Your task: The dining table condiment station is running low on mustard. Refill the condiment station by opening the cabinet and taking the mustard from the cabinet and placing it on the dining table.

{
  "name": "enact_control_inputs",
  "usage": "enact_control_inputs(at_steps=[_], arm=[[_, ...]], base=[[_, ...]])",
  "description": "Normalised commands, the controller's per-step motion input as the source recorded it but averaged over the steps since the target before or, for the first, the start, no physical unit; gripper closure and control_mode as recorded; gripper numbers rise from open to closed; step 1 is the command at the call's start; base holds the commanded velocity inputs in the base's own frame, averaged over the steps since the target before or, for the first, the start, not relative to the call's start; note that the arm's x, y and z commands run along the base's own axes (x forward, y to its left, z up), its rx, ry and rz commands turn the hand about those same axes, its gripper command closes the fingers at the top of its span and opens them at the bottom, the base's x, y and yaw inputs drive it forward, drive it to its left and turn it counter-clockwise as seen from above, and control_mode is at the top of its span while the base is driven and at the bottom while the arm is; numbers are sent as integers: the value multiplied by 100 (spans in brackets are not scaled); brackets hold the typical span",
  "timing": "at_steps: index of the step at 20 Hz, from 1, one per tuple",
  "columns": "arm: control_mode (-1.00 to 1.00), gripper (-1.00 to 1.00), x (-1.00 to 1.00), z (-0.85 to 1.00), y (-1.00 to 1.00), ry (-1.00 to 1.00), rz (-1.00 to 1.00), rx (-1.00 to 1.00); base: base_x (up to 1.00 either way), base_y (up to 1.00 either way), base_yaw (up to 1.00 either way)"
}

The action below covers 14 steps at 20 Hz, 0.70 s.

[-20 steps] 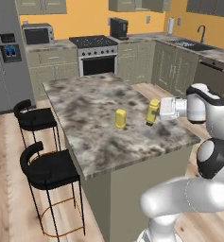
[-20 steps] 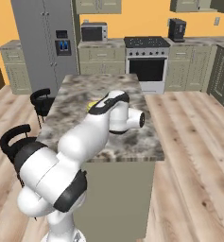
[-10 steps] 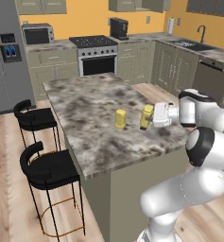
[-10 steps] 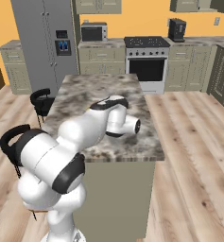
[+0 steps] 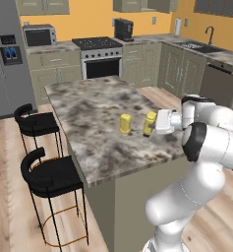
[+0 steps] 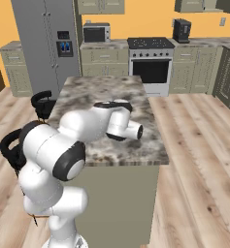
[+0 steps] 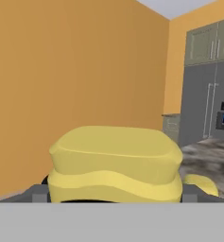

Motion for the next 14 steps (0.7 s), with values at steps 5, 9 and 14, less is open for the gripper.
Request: enact_control_inputs(at_steps=[5, 9, 14], arm=[[-100, 100, 26, -23, 0, 0, 0, 0], [-100, 100, 23, -30, -3, 0, 0, 0], [-100, 100, 21, -32, -9, 0, 0, 0]], base=[[0, 0, 0], [0, 0, 0], [0, 0, 0]])
